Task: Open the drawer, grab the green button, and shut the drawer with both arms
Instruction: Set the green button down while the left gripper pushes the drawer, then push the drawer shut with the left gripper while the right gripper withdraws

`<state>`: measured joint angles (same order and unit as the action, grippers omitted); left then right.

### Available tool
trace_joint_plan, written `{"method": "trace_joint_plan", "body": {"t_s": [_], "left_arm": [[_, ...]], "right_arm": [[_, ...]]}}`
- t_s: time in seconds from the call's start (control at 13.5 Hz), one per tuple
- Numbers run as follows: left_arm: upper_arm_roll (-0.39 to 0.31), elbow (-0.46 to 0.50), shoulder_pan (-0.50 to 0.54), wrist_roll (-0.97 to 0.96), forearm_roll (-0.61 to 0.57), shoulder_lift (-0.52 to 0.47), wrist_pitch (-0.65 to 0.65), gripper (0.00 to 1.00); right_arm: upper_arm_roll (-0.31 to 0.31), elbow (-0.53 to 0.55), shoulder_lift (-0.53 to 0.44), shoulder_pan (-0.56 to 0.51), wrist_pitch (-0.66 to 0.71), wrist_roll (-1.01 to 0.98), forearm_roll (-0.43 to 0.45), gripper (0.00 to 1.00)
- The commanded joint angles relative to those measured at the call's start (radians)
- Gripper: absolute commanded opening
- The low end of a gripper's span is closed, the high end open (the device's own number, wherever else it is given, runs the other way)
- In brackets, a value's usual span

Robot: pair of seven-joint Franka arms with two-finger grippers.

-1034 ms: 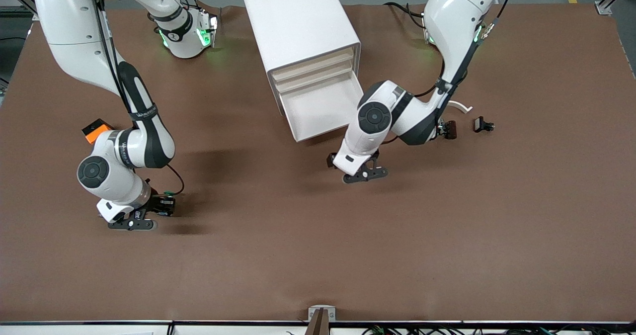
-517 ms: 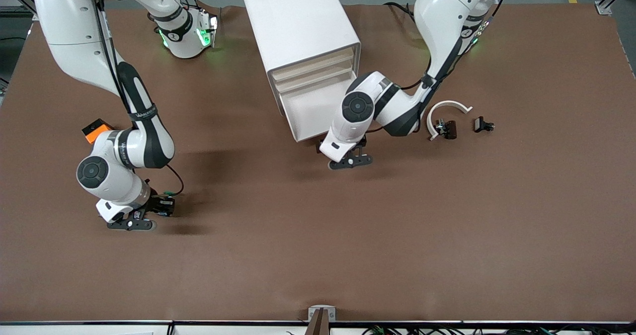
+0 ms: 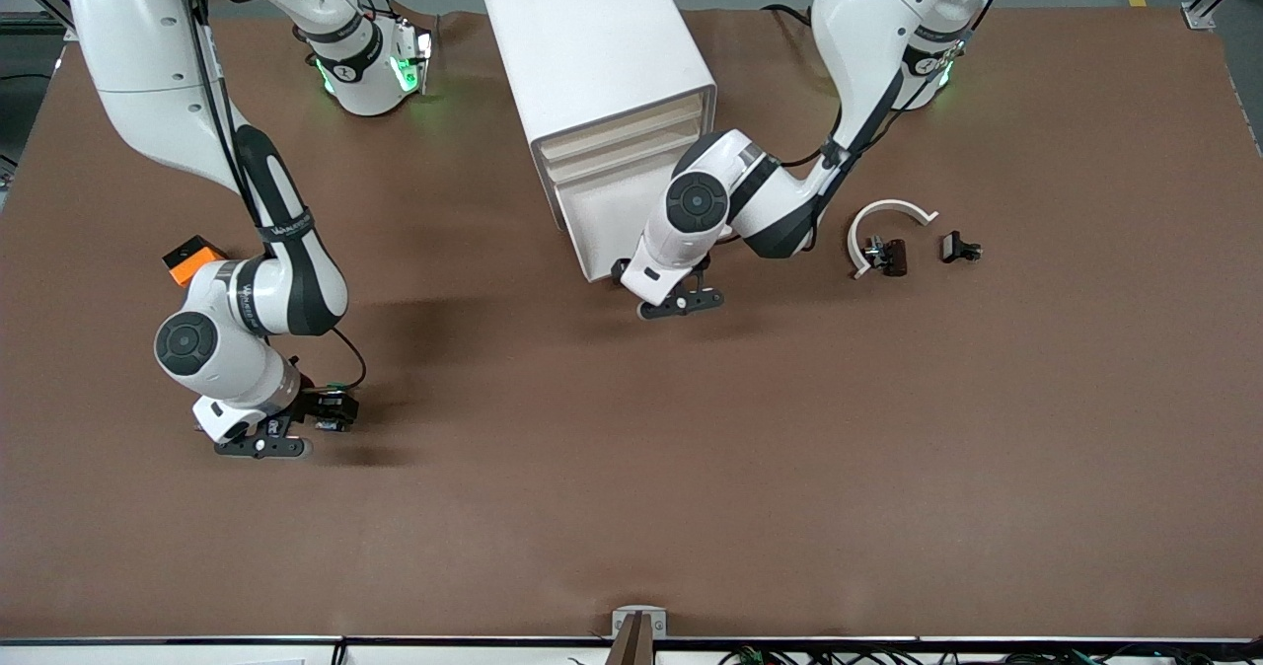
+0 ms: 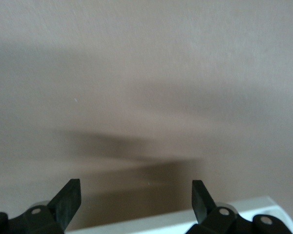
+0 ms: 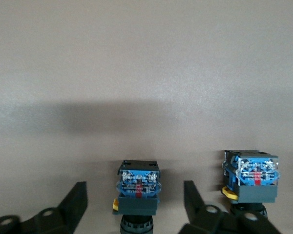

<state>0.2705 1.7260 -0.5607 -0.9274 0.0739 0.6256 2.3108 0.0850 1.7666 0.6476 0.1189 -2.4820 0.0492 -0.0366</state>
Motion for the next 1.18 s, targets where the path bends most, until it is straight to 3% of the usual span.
{"method": "trace_joint_plan", "body": {"t_s": [0.0,0.3,0.52,0.81,1.11], "left_arm": [[0.019,0.027,-0.008,-0.031,0.036,-0.018,0.003,1.0],[0.026,0.043,-0.079,-0.12,0.041,-0.021,0.002,1.0],[0.032,0.052,-0.093,-0.166,0.041,-0.015,-0.022,1.0],[0.058,0.05,-0.093,-0.166,0.109,-0.02,-0.043,1.0],[0.104,0.044,-0.091,-0.166,0.162,-0.023,-0.108,1.0]], "right_arm": [[-0.013,-0.028,-0.064,-0.012,0.108,0.006,0.017,1.0],[0.008,-0.168,-0.187,-0.013,0.516,0.006,0.036,1.0],[0.015,-0.188,-0.305,-0.041,0.713,0.003,0.07,1.0],[0.015,-0.187,-0.451,-0.094,0.86,-0.048,0.058,1.0],[0.015,-0.182,-0.543,-0.114,0.903,-0.052,0.058,1.0]]}}
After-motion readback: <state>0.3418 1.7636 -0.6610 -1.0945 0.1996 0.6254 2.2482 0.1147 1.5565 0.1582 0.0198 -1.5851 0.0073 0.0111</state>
